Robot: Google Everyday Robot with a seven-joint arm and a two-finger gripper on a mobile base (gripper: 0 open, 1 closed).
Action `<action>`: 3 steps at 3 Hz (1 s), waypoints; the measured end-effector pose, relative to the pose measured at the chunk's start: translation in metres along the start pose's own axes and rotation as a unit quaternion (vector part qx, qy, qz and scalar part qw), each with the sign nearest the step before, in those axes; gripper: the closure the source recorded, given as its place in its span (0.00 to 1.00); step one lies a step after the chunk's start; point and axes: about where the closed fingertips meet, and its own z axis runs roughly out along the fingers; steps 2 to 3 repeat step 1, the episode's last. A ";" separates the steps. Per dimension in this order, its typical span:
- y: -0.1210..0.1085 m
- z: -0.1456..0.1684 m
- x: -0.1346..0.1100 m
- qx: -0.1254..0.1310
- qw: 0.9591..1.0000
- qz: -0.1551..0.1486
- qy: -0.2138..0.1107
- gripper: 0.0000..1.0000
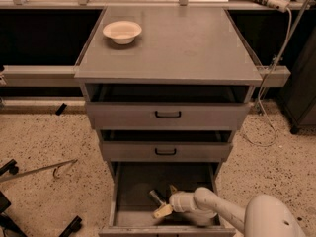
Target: Place redbull can into bottom drawer
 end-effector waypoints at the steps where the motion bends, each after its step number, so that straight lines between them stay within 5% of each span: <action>1: 0.000 0.000 0.000 0.000 1.000 0.000 0.000 0.00; 3: 0.000 0.000 0.000 0.000 1.000 0.000 0.000 0.00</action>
Offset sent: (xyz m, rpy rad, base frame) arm 0.0000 0.0000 0.0000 0.0000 0.0000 0.0000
